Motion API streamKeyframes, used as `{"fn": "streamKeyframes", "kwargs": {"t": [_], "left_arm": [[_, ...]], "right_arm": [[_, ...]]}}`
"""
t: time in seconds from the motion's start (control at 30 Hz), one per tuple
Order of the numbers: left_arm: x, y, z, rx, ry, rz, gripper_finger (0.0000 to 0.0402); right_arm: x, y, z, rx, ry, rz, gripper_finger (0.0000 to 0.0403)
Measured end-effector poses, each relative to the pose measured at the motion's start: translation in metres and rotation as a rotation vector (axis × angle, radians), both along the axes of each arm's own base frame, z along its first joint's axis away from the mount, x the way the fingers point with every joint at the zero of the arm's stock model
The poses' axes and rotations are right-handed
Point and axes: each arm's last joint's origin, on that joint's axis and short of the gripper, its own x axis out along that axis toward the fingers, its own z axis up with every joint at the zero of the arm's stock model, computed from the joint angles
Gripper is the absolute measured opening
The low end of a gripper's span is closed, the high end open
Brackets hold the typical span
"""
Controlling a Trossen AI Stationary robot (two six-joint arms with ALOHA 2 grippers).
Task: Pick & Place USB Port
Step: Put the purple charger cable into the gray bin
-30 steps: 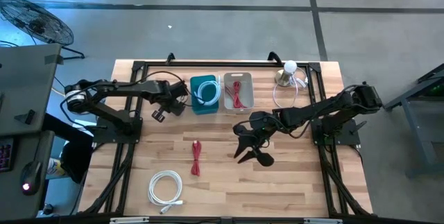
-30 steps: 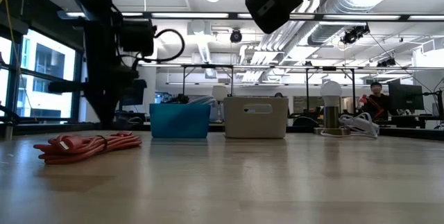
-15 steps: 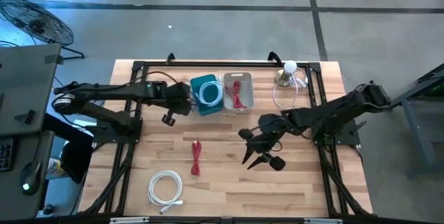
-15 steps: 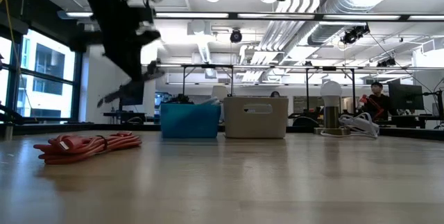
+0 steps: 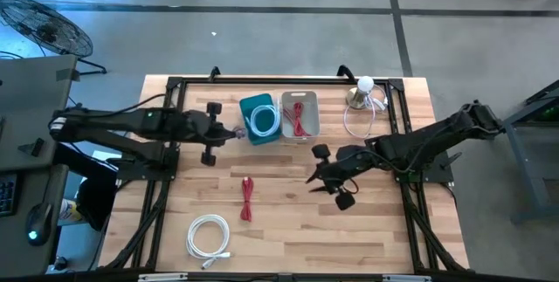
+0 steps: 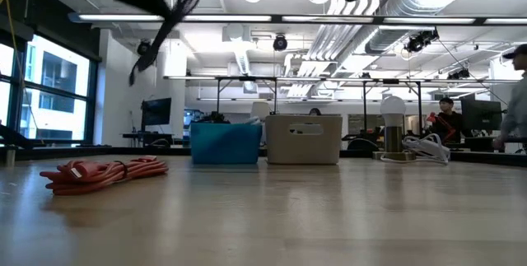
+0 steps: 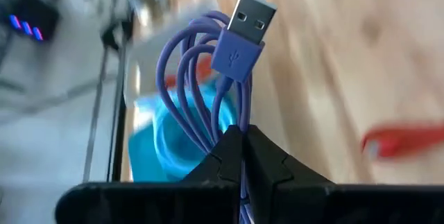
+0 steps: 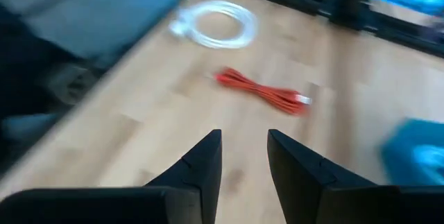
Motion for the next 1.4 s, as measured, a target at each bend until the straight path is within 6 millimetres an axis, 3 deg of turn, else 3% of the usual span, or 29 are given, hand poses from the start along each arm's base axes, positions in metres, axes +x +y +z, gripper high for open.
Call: {"fn": "streamKeyframes", "kwargs": {"t": [0.23,0.47,0.77,0.97,1.13,1.4], "left_arm": [[0.005,-0.024,0.019,-0.013,-0.218,-0.087,0.0001],[0.014,-0.044,0.013,-0.014,-0.326,-0.138,0.0001],[0.019,-0.055,0.001,0.017,-0.494,-0.202,0.0000],[0.019,-0.055,0.001,0.034,-0.497,-0.204,0.0000],[0.020,-0.055,0.005,0.055,-0.535,-0.207,0.0000],[0.040,-0.063,-0.001,0.084,-0.575,-0.256,0.0000]], "right_arm": [[0.001,-0.008,-0.001,-0.212,-0.032,-0.206,0.0110],[0.003,-0.012,0.003,-0.334,-0.090,-0.294,0.0110],[0.006,-0.007,0.009,-0.359,-0.172,-0.090,0.0110],[0.009,-0.010,0.017,-0.290,-0.241,-0.256,0.0114],[0.013,-0.014,0.019,-0.230,-0.267,-0.267,0.0145],[0.025,-0.025,0.017,-0.162,-0.309,-0.286,0.0220]]}}
